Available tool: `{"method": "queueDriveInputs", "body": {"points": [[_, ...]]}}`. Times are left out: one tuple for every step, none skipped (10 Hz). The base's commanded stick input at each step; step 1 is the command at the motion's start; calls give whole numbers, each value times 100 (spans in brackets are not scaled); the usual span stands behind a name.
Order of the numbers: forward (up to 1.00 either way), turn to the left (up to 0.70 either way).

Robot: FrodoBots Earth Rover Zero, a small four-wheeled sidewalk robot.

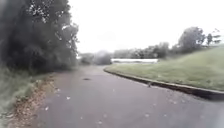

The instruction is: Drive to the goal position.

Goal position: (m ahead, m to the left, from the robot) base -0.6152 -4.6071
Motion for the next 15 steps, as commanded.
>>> {"method": "queueDriveInputs", "body": {"points": [[0,-45],[0,-45],[0,-45],[0,-45],[0,-45],[0,-45],[0,-45],[0,-45],[0,-45],[0,-45],[0,-45],[0,-45],[0,-45],[0,-45],[0,-45]]}}
